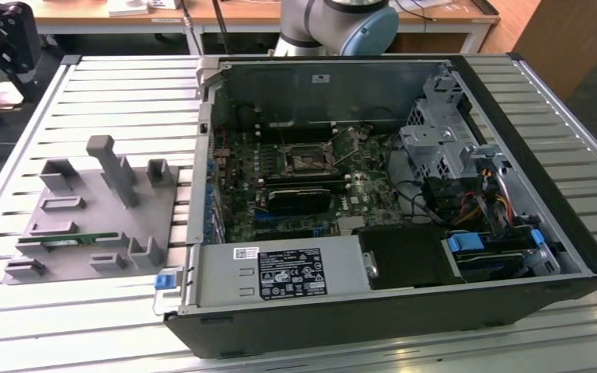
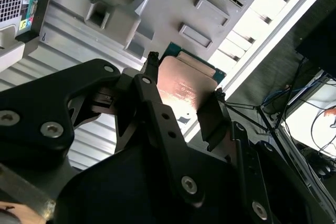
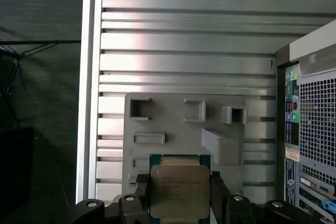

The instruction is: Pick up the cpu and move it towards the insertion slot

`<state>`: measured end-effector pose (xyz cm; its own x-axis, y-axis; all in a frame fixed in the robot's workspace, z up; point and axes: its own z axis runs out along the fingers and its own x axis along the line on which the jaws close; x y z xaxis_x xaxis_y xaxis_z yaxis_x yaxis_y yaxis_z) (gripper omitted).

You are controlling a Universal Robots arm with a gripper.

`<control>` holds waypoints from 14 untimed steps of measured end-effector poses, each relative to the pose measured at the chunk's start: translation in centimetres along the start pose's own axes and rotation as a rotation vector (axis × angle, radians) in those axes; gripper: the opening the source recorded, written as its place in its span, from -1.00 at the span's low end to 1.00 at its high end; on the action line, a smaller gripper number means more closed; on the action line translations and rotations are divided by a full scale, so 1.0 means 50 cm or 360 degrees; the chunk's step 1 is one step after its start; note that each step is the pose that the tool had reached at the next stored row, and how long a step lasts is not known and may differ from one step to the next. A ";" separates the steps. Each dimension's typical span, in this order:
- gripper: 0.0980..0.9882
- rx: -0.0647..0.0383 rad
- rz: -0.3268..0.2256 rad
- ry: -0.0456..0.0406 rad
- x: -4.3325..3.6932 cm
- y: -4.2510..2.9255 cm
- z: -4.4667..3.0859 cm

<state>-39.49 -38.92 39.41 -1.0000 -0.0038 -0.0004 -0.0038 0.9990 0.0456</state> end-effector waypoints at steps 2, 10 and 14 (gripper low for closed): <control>0.00 0.0000 0.0000 0.0000 -0.004 0.001 0.000; 0.00 0.0000 0.0000 0.0000 -0.018 0.003 0.000; 0.00 0.0000 0.0000 0.0000 -0.027 0.003 0.000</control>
<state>-38.16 -38.79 39.41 -1.0000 -0.0039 -0.0005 -0.0039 0.9989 0.0457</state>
